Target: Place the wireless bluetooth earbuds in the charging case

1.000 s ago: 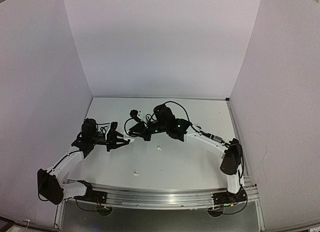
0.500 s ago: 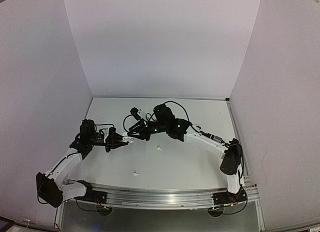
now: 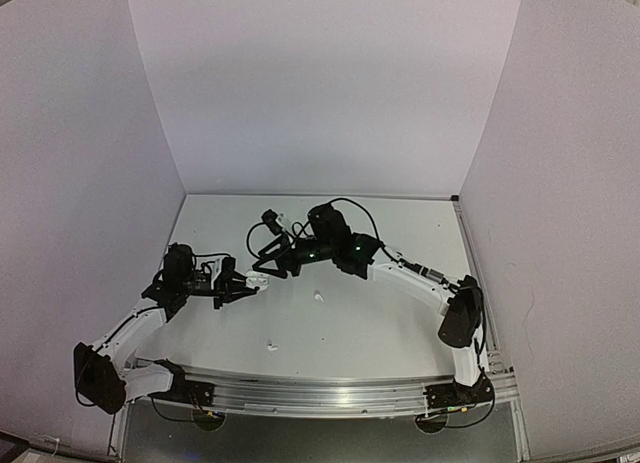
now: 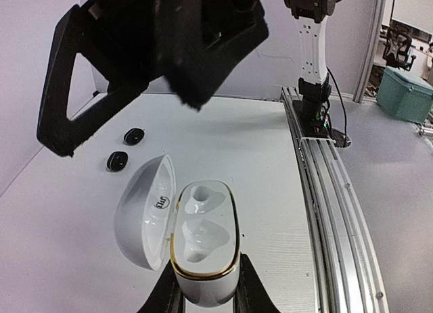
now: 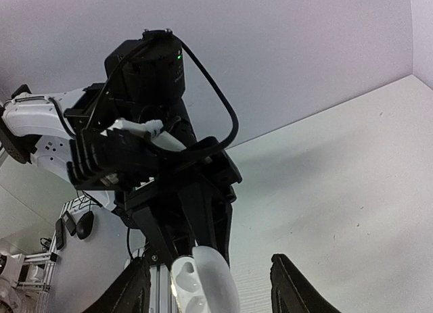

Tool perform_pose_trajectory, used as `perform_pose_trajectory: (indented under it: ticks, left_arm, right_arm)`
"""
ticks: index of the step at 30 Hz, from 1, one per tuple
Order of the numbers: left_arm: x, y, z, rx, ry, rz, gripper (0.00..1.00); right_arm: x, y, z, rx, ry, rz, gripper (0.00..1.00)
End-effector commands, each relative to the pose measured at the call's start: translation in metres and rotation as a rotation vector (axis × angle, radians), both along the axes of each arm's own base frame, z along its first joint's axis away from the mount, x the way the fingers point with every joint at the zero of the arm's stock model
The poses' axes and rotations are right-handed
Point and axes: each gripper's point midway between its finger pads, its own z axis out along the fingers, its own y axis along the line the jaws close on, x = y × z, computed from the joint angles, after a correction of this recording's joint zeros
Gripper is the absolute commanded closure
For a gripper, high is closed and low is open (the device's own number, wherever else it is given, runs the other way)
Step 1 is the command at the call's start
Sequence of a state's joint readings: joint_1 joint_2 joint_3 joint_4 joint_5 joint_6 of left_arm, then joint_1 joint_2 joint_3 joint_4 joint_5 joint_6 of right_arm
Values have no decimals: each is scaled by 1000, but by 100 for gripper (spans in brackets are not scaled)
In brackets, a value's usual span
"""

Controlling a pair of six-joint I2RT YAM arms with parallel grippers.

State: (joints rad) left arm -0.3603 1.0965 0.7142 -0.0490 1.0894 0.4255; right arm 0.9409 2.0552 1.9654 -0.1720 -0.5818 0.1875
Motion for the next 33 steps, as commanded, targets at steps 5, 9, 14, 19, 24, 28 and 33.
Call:
perform_pose_trajectory:
  ticks: [5, 9, 14, 19, 24, 28, 33]
  left_arm:
    - [8, 1, -3, -31, 39, 78, 100]
    - [8, 4, -6, -55, 56, 121, 100]
    - [8, 8, -8, -61, 62, 160, 100]
    - [11, 11, -12, -54, 58, 193, 100]
    - [14, 11, -15, -49, 61, 208, 100]
    - [15, 11, -19, -43, 71, 211, 100]
    - [17, 10, -21, -39, 76, 208, 100]
  right_arm:
    - [46, -25, 30, 39, 77, -220, 17]
    - [102, -79, -24, -151, 201, -598, 18]
    - [107, -133, -129, -606, 253, -790, 26]
    - [97, -151, -197, -902, 287, -760, 41]
    - [85, -137, -231, -979, 286, -600, 53]
    - [79, -131, -251, -1020, 237, -497, 54]
    - [74, -127, -269, -1046, 225, -423, 52]
